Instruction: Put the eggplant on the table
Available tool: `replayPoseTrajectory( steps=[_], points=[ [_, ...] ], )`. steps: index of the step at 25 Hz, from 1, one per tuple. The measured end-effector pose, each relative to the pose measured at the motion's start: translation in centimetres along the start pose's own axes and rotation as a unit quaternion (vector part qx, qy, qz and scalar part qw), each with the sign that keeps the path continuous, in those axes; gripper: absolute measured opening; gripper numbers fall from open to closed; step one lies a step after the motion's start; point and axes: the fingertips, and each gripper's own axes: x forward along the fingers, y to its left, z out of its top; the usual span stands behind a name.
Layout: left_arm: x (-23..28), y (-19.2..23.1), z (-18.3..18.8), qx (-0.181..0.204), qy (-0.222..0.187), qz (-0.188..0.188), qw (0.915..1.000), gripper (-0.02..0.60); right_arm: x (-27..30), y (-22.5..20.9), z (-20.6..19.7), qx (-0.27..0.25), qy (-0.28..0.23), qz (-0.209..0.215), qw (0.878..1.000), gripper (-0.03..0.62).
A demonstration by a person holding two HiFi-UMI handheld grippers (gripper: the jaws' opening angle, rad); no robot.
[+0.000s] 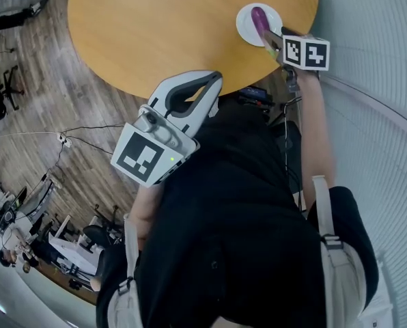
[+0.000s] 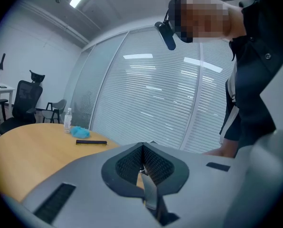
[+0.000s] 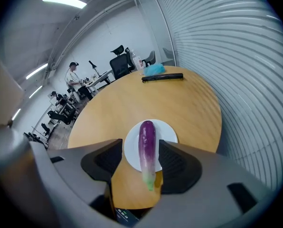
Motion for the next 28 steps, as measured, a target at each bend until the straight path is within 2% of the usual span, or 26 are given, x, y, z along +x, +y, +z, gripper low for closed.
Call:
replayPoseTrajectory(
  steps=[9,12,15,19,25,28],
  points=[
    [0.3,0.0,0.3,0.017,-0.024,-0.016,0.9995,0.012,-3.5,1.1,-0.7,-0.007,-0.02,0.006,1.0,0.245],
    [1.0,-0.5,-0.3,0.02,-0.026,-0.029,0.999,0.012,-5.4,1.9,-0.5,-0.014,-0.043,0.017,0.999,0.245],
    [2.2,-1.6,-0.8,0.023,-0.026,-0.049,0.9982,0.012,-7.8,3.2,0.2,-0.042,-0.085,0.048,0.994,0.245],
    [3.2,-2.0,-1.3,0.029,-0.027,-0.071,0.9967,0.012,-10.8,5.9,1.5,-0.073,-0.165,0.101,0.979,0.245],
    [3.9,-2.1,-0.4,0.037,-0.039,-0.077,0.9955,0.012,-16.4,9.8,3.8,-0.112,-0.262,0.132,0.949,0.244],
    [3.8,-1.8,-0.4,0.036,-0.039,-0.074,0.9958,0.012,-18.8,11.9,4.5,-0.15,-0.304,0.143,0.93,0.244]
  ],
)
